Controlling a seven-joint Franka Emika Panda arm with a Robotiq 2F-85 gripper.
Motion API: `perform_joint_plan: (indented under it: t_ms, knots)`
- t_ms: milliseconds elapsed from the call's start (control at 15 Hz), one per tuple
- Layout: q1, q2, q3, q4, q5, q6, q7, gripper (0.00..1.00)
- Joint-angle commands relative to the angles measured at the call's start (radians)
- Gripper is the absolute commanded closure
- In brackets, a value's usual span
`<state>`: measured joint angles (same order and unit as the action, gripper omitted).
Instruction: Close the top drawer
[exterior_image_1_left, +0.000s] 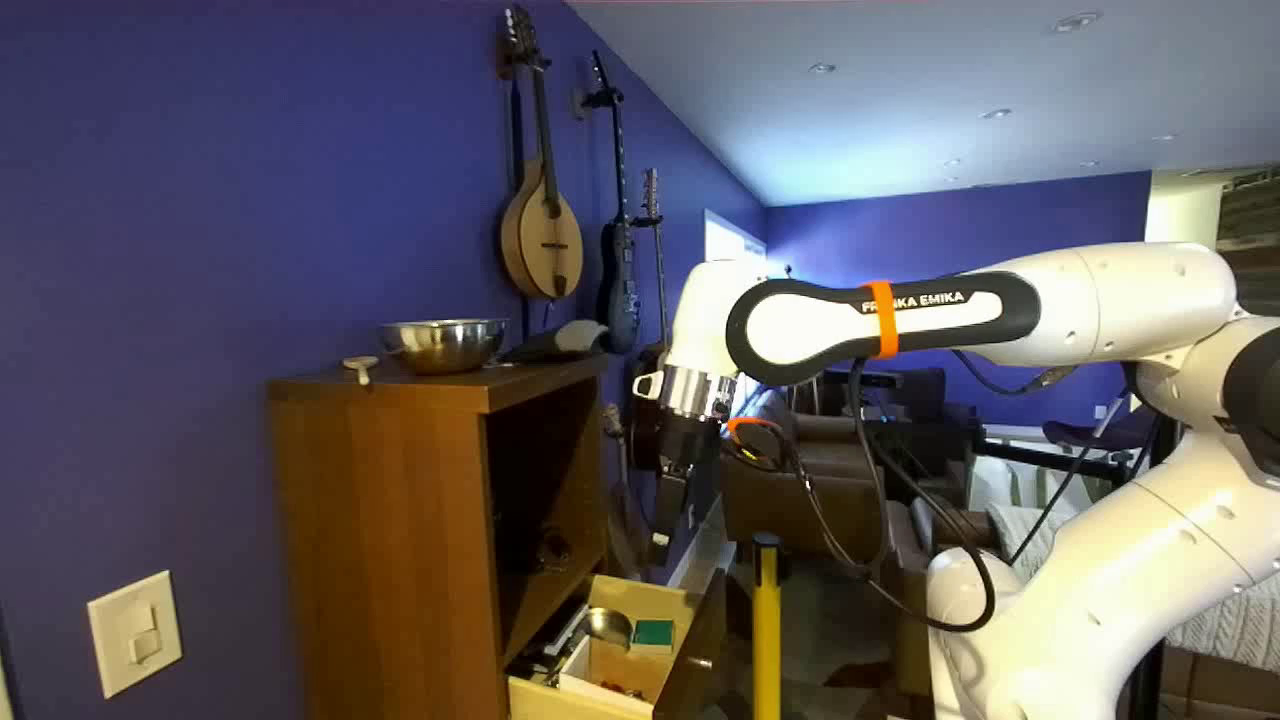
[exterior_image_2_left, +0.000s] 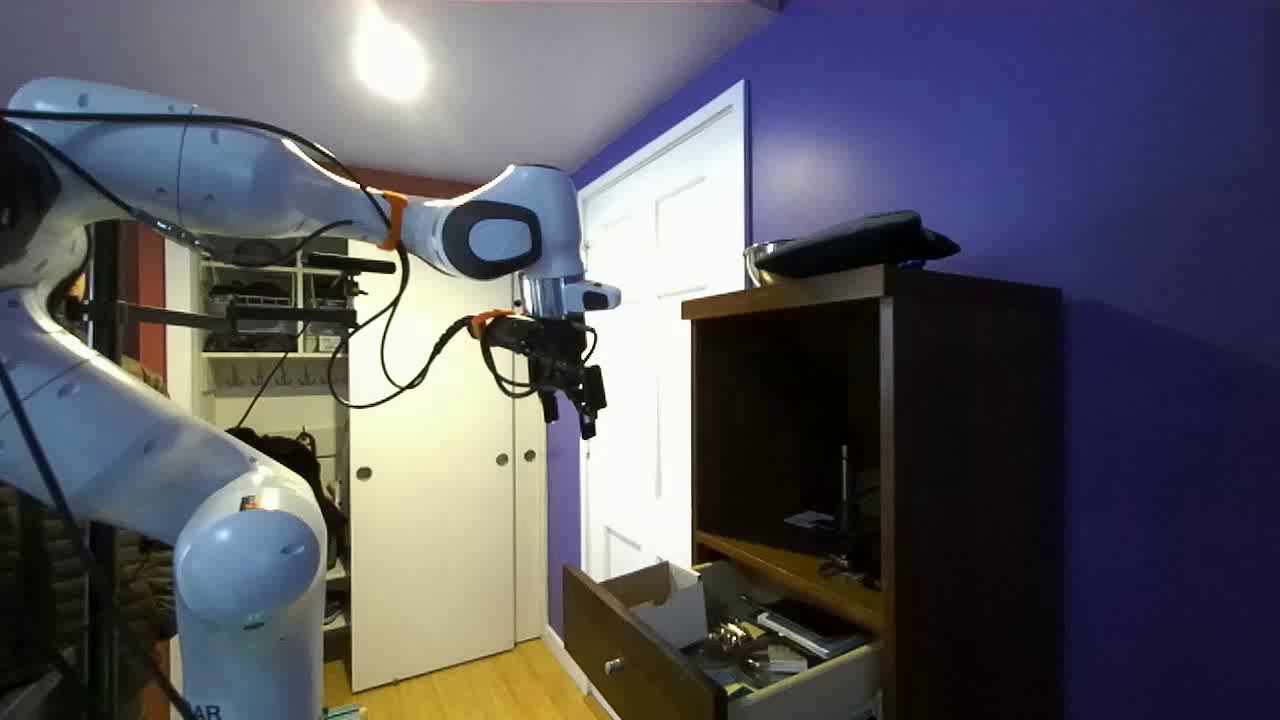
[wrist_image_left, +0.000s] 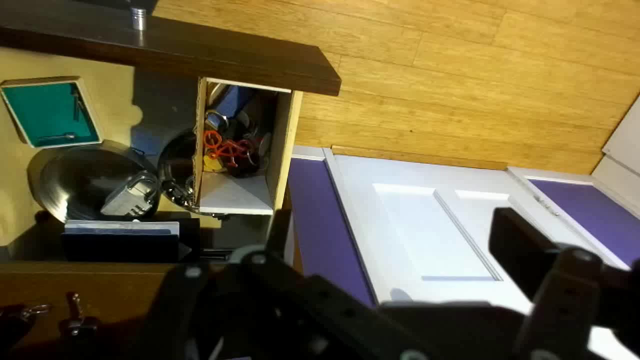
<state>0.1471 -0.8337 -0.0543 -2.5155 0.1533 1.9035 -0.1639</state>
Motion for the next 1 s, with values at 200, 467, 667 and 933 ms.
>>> perform_joint_plan:
  t_ms: [200, 467, 667, 933]
  knots:
    - [-0.049, 0.021, 0.019, 0.044, 0.068, 0.080, 0.132, 0.00]
    - [-0.085, 0.036, 0.039, 0.108, 0.107, 0.182, 0.265, 0.00]
    - [-0.125, 0.041, 0.062, 0.165, 0.115, 0.254, 0.372, 0.00]
    - [-0.128, 0.018, 0.063, 0.150, 0.091, 0.281, 0.369, 0.00]
